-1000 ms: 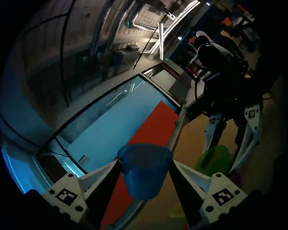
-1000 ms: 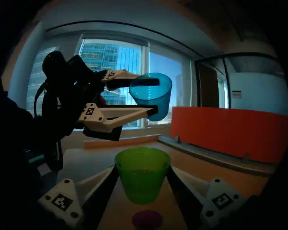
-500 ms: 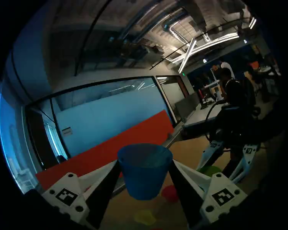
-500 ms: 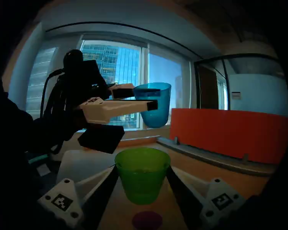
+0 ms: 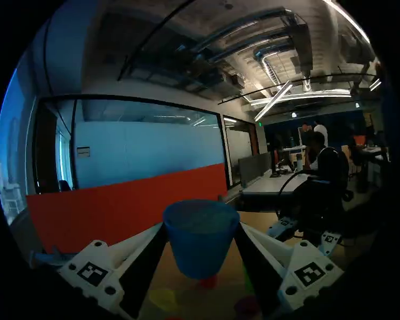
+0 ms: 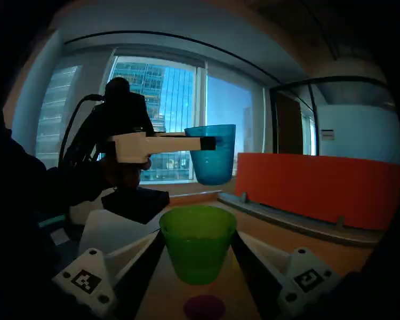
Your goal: Pour water
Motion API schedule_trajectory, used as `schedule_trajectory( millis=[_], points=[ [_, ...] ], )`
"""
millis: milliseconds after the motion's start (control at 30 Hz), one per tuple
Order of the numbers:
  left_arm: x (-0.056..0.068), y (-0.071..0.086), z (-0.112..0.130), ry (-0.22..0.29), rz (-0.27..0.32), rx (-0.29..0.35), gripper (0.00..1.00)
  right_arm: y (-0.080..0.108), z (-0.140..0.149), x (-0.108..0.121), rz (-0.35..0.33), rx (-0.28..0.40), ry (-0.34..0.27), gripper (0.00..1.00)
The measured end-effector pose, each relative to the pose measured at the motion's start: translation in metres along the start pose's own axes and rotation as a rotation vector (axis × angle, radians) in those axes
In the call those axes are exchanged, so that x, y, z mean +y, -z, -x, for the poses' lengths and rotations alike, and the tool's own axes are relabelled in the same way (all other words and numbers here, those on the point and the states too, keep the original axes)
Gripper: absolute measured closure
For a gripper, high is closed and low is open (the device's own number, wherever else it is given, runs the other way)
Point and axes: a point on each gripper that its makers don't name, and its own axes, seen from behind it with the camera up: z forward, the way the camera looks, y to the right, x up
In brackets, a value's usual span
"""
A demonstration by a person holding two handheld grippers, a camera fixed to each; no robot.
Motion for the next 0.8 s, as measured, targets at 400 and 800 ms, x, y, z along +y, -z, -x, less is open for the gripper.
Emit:
schedule_trajectory(
  millis=[400,800],
  points=[
    [-0.001,0.009,0.017,0.092,0.006,-0.033,0.15,0.005,-0.001,0.008,0.027,-0.013,-0.013,0.11],
    [-0.004,0.023,0.044,0.092,-0.015,-0.065,0.15,0.024,-0.003,0.027,0.075,-0.038,-0.003,0.11]
  ],
)
